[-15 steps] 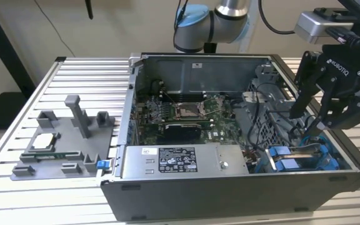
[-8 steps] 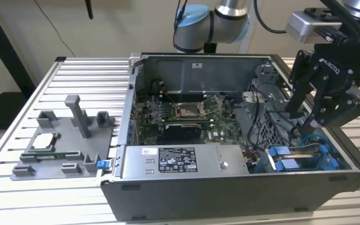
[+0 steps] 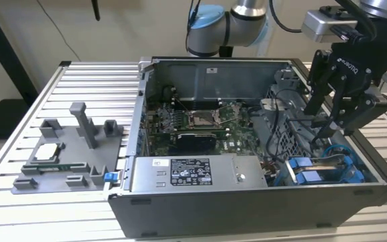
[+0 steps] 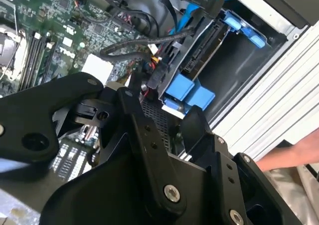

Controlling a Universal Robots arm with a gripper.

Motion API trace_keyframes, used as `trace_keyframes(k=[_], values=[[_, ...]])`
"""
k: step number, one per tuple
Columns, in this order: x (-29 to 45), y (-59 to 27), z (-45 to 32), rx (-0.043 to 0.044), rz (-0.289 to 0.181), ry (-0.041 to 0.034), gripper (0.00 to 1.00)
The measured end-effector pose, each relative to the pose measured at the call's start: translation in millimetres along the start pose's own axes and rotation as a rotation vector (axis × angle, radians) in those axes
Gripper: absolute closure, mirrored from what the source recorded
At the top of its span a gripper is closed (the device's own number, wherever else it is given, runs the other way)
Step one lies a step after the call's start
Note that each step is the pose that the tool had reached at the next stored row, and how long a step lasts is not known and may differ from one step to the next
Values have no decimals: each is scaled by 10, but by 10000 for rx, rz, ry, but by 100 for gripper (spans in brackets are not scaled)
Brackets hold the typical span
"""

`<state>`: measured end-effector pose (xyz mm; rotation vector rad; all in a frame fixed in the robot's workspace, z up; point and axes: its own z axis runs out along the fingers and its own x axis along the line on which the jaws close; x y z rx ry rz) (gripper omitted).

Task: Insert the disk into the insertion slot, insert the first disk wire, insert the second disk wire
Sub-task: 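Insert the first disk wire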

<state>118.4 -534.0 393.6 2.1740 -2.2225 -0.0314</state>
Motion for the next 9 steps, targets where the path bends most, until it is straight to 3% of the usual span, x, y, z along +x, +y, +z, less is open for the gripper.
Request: trace_keyframes(k=[7,9], values=[[-32,0,31,735,-217,-5,0],[-35,5,46,894,-217,-11,0]])
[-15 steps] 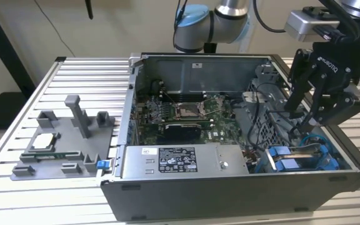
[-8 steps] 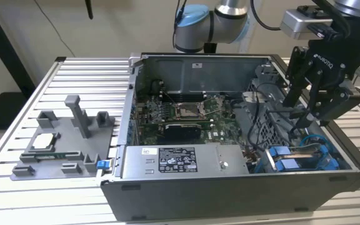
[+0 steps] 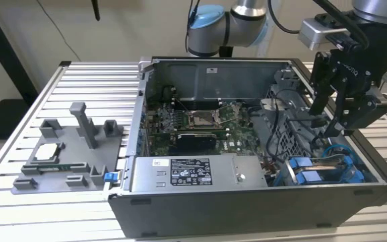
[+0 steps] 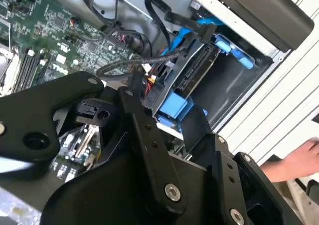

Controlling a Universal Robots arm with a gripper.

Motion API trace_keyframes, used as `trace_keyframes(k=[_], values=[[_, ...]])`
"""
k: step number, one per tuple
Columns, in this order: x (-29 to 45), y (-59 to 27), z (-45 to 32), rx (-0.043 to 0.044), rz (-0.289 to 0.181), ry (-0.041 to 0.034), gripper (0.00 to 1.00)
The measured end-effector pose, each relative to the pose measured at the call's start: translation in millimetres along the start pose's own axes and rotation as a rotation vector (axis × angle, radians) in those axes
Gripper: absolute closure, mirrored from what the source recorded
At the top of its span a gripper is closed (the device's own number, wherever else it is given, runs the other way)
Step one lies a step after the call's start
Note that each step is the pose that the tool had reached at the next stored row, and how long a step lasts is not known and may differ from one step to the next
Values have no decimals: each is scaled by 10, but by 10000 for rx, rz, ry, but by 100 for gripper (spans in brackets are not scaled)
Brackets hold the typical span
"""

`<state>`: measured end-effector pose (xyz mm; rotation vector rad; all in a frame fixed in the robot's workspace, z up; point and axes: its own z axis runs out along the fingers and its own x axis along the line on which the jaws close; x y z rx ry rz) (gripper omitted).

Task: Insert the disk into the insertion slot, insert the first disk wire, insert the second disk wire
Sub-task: 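Insert the first disk wire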

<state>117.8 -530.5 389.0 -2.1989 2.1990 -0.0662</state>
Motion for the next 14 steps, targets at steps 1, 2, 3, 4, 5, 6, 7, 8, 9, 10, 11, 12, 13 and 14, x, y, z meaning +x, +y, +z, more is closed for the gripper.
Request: trace_keyframes(k=[1,2,3,4,5,6,7,8,9,10,11,12,13,14], values=[[-2,7,5,36,1,2,0],[-3,17,10,53,1,2,0],[-4,29,14,57,1,1,0],[-4,41,14,58,1,2,0],[-3,49,13,60,1,2,0],[-3,50,12,63,2,-14,0],[-4,50,12,64,2,-30,0],[-4,50,13,64,0,-34,0],[-4,50,13,64,-1,-36,0],[-4,50,11,64,-1,-37,0],[-4,50,9,64,-1,-36,0],[-3,50,7,64,-2,-39,0],[-3,50,3,64,-3,-41,0],[-4,50,-3,64,-4,-46,0]])
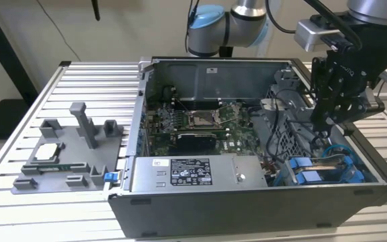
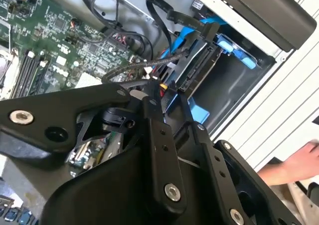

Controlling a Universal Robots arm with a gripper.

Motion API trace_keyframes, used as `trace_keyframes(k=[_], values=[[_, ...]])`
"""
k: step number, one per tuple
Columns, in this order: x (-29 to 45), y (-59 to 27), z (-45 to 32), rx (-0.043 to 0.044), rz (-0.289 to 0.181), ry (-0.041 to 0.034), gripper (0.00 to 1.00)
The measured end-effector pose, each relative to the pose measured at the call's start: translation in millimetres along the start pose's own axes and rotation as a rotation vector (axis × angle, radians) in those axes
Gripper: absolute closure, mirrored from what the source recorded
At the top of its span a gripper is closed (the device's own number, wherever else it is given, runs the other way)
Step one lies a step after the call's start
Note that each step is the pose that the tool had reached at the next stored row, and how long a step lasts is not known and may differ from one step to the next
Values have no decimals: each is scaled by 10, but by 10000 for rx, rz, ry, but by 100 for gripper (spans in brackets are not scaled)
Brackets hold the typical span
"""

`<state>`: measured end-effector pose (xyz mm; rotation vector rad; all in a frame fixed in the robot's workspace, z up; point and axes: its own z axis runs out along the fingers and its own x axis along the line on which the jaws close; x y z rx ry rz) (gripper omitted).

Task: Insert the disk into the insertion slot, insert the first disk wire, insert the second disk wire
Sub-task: 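Insert the first disk wire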

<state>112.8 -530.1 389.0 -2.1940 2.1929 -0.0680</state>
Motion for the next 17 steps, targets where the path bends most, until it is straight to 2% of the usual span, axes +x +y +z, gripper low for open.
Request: trace_keyframes(k=[4,7,9,10,11,13,14,15,16,17], values=[[1,-2,-33,0,-3,-45,0],[3,1,-35,0,-36,-57,0],[4,6,-29,14,-46,-90,0],[4,7,-28,25,-44,-135,0],[4,9,-28,40,-38,-249,0],[9,9,-28,59,-17,-568,0],[16,10,-28,60,-13,-635,0],[28,10,-28,60,-11,-661,0],[42,10,-27,60,-11,-669,100],[53,10,-28,59,-11,-670,100]])
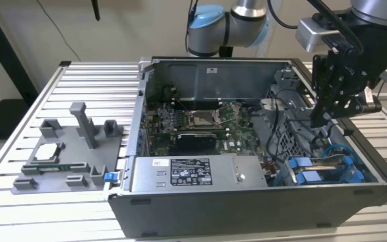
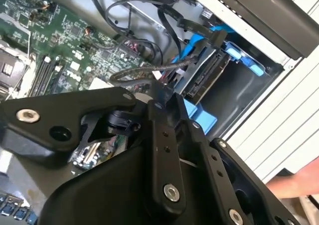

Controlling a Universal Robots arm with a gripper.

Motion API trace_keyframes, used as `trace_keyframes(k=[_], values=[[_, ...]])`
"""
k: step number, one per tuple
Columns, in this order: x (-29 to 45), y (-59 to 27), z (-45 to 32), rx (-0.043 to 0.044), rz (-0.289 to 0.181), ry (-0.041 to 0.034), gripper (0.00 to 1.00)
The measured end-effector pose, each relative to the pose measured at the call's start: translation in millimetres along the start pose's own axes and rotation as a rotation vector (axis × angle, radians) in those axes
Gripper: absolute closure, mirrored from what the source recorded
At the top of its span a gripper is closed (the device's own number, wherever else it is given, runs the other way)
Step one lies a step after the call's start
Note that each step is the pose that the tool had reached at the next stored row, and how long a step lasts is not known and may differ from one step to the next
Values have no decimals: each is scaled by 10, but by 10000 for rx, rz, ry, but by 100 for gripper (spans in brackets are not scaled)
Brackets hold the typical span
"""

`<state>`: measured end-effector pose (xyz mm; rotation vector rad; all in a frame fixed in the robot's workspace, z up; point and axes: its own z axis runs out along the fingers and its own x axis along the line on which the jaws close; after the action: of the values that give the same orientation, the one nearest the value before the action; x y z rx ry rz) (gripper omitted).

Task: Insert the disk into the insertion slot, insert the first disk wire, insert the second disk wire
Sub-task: 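Insert the first disk wire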

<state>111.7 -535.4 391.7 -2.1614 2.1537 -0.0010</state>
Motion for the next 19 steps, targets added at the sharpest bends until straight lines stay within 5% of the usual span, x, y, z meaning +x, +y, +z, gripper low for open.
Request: trace_keyframes(k=[18,19], values=[[34,4,19,21,-22,-3,100],[34,4,19,21,-23,-3,0]])
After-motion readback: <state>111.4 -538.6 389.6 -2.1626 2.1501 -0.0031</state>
